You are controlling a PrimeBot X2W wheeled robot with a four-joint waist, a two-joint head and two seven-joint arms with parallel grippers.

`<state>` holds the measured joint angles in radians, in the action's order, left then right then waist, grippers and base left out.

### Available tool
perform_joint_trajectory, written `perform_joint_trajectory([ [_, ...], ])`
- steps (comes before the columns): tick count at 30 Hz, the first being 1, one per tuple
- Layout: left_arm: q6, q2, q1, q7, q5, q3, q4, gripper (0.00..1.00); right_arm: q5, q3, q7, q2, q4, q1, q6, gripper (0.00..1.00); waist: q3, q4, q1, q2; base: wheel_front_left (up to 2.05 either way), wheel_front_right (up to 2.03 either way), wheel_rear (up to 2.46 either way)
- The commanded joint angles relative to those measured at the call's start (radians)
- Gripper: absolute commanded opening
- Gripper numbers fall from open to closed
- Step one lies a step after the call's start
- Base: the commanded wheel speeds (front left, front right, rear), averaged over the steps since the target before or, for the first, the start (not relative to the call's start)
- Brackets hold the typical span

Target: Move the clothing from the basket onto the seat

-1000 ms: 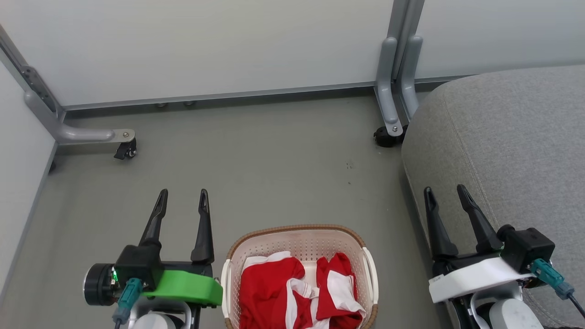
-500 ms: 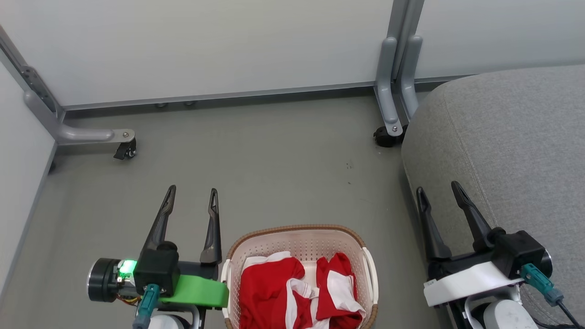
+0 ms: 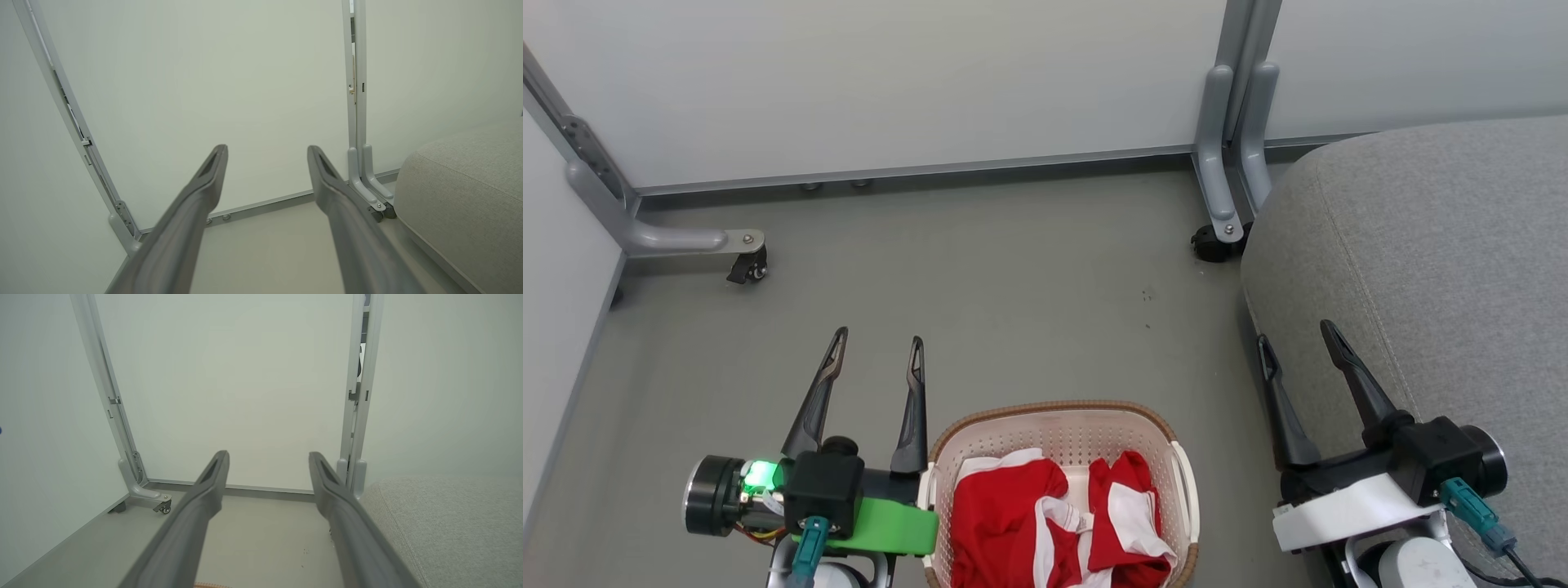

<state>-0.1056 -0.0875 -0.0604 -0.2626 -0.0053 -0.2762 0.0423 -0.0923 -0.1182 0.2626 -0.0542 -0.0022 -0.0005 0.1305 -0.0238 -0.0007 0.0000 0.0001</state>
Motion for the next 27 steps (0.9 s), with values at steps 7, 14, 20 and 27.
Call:
perform_joint_trajectory([
  [7, 0.003, -0.003, -0.001, -0.003, -0.004, 0.002, 0.01, 1.0, 0.004, -0.002, 0.003, -0.002, 0.0, 0.017, 0.0, 1.0, 0.002, 0.001, 0.0, -0.0001, 0.0, 0.0, 0.0],
  [14, 0.01, 0.001, -0.003, -0.003, -0.009, 0.005, 0.021, 1.0, 0.002, -0.002, 0.003, -0.004, 0.002, 0.015, 0.0, 1.0, 0.0, 0.002, 0.0, -0.0001, 0.0, 0.0, 0.0],
  [20, 0.016, 0.004, -0.004, -0.002, -0.009, 0.007, 0.033, 1.0, 0.002, -0.001, 0.003, -0.006, -0.001, 0.013, 0.0, 1.0, -0.001, 0.004, 0.0, -0.0001, 0.0, 0.0, 0.0],
  [27, 0.028, 0.008, -0.003, -0.002, -0.011, 0.001, 0.061, 1.0, -0.006, -0.003, 0.003, -0.005, -0.005, 0.005, 0.0, 1.0, -0.022, 0.002, 0.0, -0.0001, 0.0, 0.0, 0.0],
])
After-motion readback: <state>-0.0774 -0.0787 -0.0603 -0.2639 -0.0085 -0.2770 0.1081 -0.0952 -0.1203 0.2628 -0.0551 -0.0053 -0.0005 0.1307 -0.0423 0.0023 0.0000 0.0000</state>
